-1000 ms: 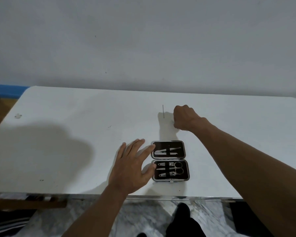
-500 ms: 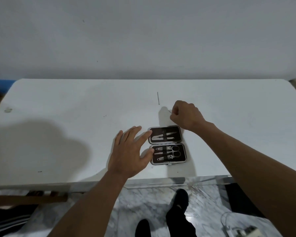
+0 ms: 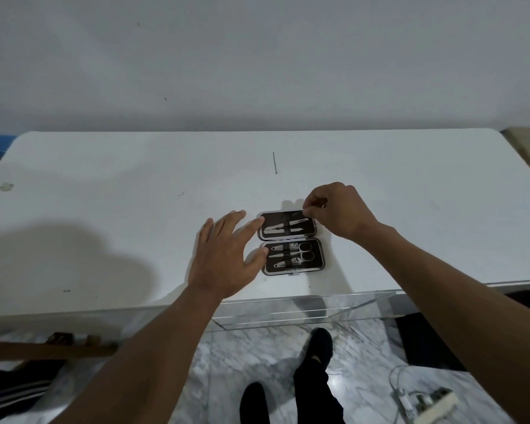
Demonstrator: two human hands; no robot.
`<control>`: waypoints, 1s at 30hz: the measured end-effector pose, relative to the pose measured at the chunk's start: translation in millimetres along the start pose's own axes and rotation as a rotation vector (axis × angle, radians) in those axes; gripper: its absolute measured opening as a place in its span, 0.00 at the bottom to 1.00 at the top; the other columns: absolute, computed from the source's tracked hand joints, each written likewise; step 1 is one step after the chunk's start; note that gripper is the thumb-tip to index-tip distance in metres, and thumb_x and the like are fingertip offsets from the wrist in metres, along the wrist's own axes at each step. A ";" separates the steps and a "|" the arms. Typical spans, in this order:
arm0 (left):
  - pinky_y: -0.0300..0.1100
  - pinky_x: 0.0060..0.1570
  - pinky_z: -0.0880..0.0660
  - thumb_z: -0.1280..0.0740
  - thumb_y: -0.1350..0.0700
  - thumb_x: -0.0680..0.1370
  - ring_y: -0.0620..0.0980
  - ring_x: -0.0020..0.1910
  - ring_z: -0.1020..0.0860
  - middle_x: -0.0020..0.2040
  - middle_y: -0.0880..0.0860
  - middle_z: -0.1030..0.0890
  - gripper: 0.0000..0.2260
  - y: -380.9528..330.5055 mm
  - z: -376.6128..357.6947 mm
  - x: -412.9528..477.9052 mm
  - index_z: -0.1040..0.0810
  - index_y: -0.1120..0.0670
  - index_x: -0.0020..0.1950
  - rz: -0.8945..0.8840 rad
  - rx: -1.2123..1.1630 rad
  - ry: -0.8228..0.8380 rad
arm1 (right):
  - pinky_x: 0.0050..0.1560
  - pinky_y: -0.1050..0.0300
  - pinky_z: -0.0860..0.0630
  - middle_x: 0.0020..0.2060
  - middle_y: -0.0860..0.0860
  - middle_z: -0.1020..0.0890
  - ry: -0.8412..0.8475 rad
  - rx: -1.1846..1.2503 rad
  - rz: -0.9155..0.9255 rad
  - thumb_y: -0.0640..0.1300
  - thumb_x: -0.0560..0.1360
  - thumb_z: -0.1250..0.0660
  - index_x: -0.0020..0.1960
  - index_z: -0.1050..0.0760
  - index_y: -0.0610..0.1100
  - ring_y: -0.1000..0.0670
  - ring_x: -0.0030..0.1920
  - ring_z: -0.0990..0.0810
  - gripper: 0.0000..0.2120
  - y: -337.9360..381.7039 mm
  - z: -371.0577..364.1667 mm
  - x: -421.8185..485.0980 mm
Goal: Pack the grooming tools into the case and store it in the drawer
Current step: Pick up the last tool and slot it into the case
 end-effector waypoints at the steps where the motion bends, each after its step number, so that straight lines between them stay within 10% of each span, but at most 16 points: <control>1: 0.56 0.75 0.43 0.44 0.37 0.77 0.50 0.74 0.36 0.74 0.50 0.31 0.26 -0.1 0.3 0.0 0.34 0.42 0.74 0.001 -0.004 -0.002 | 0.47 0.58 0.27 0.39 0.52 0.18 -0.006 -0.006 -0.003 0.42 0.72 0.29 0.44 0.17 0.47 0.50 0.44 0.21 0.03 -1.5 -0.4 0.4; 30: 0.55 0.75 0.44 0.42 0.38 0.77 0.48 0.74 0.36 0.73 0.48 0.31 0.25 2.0 -3.2 1.4 0.34 0.41 0.74 0.010 -0.016 -0.010 | 0.50 0.54 0.28 0.53 0.47 0.20 0.107 -0.394 0.227 0.39 0.77 0.38 0.56 0.19 0.49 0.43 0.53 0.22 0.13 -8.7 -2.0 0.8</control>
Point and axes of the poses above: each hand's wrist, its own x-axis towards the middle knuckle, its own z-axis out of the back of the hand, y = z × x, the point moved 3 cm from there along x, towards the middle knuckle
